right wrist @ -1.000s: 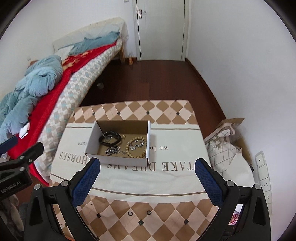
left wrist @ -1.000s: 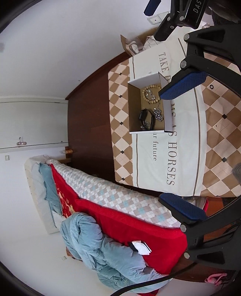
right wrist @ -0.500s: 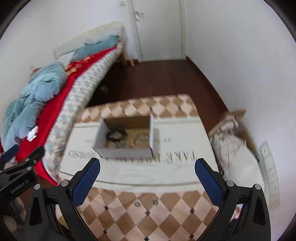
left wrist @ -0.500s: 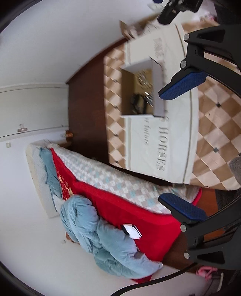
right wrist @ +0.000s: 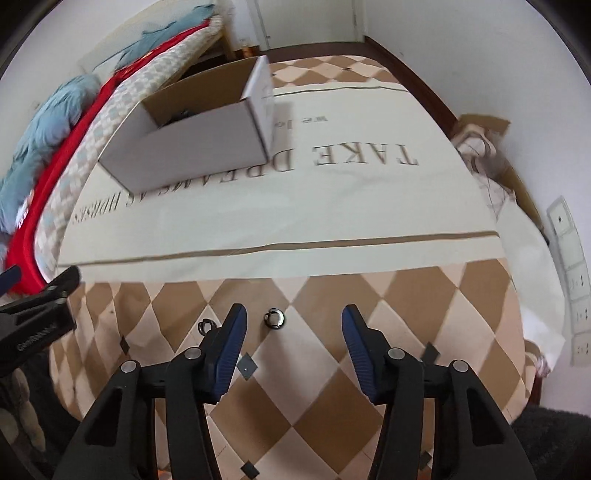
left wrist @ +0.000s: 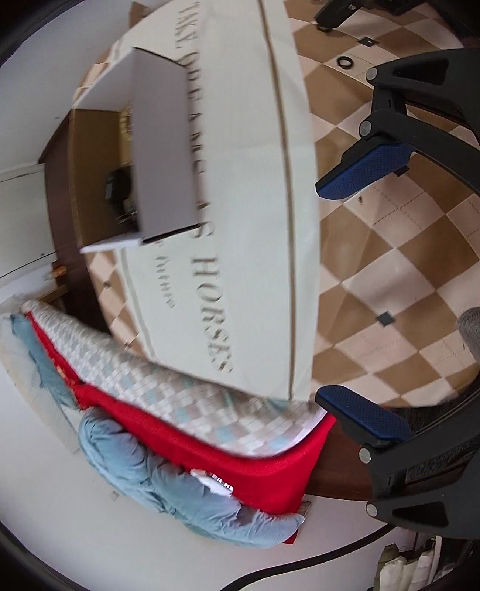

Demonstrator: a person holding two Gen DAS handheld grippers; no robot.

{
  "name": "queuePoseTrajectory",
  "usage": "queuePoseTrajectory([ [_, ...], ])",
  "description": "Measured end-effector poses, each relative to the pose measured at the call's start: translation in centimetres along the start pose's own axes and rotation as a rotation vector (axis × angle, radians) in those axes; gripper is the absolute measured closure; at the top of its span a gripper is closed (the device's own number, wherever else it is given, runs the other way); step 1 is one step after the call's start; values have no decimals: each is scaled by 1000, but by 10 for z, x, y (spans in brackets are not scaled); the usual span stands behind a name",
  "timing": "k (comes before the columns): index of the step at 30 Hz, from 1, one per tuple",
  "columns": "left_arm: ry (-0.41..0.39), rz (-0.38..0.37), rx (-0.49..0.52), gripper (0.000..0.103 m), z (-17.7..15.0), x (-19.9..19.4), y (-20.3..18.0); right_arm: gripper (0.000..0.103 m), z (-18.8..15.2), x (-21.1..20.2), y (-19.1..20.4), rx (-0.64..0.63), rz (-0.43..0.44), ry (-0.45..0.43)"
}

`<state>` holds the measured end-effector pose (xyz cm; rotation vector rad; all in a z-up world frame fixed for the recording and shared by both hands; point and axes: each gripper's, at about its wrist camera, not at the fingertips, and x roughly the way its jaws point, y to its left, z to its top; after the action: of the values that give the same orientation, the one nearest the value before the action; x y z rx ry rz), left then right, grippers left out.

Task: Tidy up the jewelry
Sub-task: 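Grasp a small black ring with the right tool while the left tool grasps another ring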

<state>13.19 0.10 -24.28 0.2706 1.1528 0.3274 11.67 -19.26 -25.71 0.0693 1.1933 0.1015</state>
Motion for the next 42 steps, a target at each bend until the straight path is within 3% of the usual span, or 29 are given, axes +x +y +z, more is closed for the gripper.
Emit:
queuePoseTrajectory([
  [5,24,-18,-1,0,0,8,-2,70,-4,13,17,-76,-51,-13],
  [7,25,-26,-5,0,1,8,0,90,-3,13,19,-92,-66,-23],
  [12,30,-112,-26,1,3,-1,-5,90,-1,4,6,-46,-50,-42],
  [18,76,-418,15,1,0,-17,-50,90,5,-14,-38,83,-58,-69],
  [20,92,-478,43,3,-2,-20,-68,90,7,-17,-52,109,-72,-70],
  [25,127,-525,98,11,-9,-20,-103,90,3,-21,-74,161,-92,-68],
  [30,136,-532,122,43,-13,-21,-116,90,-2,-24,-91,193,-112,-67],
  [31,126,-524,126,46,-13,-23,-118,90,-3,-24,-93,195,-115,-67],
  [33,113,-517,131,72,-12,-25,-119,90,-3,-25,-96,205,-119,-67],
  [35,113,-524,130,92,-11,-24,-118,90,-3,-26,-97,211,-121,-70],
  [39,105,-531,125,100,-10,-22,-115,90,-1,-29,-96,214,-119,-79],
  [42,88,-522,138,101,-13,-25,-114,90,-1,-32,-93,207,-116,-89],
])
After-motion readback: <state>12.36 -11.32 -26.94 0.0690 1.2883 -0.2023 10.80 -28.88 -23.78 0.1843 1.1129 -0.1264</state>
